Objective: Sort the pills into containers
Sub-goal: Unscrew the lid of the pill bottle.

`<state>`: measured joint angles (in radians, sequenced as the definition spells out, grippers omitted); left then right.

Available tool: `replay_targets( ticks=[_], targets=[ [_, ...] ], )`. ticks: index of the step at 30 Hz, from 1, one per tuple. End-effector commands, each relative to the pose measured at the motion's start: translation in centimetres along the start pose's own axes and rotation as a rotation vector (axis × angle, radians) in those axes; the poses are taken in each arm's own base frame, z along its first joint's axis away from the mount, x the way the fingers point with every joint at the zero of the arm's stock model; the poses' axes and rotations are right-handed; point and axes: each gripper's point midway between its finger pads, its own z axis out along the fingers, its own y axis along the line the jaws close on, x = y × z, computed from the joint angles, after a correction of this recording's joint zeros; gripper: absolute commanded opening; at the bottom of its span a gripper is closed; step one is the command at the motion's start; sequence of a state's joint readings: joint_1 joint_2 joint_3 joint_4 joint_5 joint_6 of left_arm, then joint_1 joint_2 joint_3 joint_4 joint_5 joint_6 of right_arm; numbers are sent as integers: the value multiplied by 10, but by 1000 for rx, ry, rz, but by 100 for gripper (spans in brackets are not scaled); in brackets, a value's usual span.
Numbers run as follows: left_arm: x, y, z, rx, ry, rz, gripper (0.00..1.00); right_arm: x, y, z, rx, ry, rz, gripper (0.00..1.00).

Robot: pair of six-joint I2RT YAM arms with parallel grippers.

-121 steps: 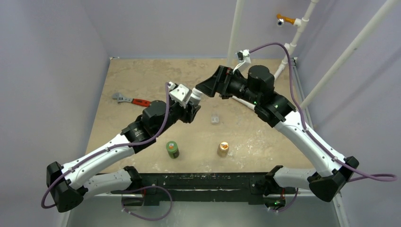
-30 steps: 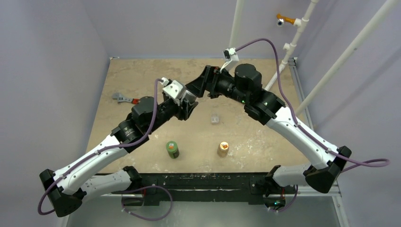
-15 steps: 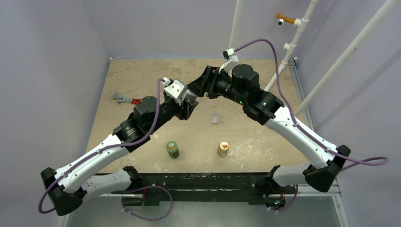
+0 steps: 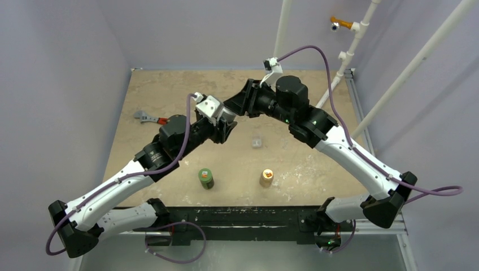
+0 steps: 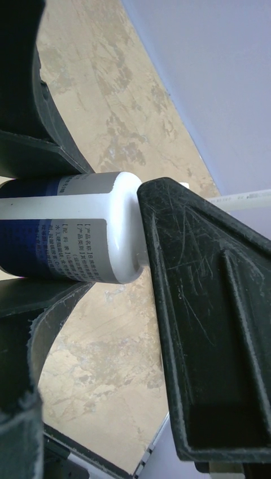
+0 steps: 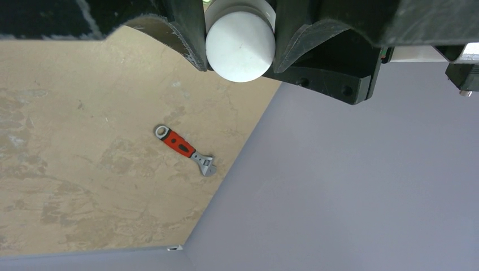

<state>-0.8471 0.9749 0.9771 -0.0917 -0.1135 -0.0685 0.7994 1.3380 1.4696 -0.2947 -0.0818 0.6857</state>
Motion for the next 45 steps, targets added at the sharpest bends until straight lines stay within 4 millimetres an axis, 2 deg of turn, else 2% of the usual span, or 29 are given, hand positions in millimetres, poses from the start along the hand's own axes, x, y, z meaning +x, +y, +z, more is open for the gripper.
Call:
replay_targets(
  ticks=[1,6,9,14,20,28,38,40,41,45],
  targets=[
    [-36,-22,-14,133,-111,-53,0,-24,37,-15,-160,-55,-106,14],
    [-46,-57,-41,379,-146,-102,0,-35,55,-28,-311,-67,-212,11],
    [-61,-79,-62,535,-191,-107,0,-34,71,-37,-440,-46,-259,10],
    [-72,-101,-89,695,-213,-117,0,-27,95,-53,-628,-20,-322,10],
    [-82,-115,-112,814,-233,-125,0,-19,113,-68,-771,13,-362,8],
    [-88,-130,-135,953,-246,-122,0,-10,125,-83,-904,59,-405,7],
    [-90,-135,-144,1011,-254,-112,0,-1,127,-87,-979,107,-419,8],
    [-90,-133,-139,984,-259,-113,0,-1,127,-86,-976,109,-411,14],
    [-89,-129,-135,952,-259,-112,0,-1,126,-84,-963,108,-403,21],
    [-83,-105,-108,743,-250,-110,0,-6,117,-75,-875,87,-396,69]
  ],
)
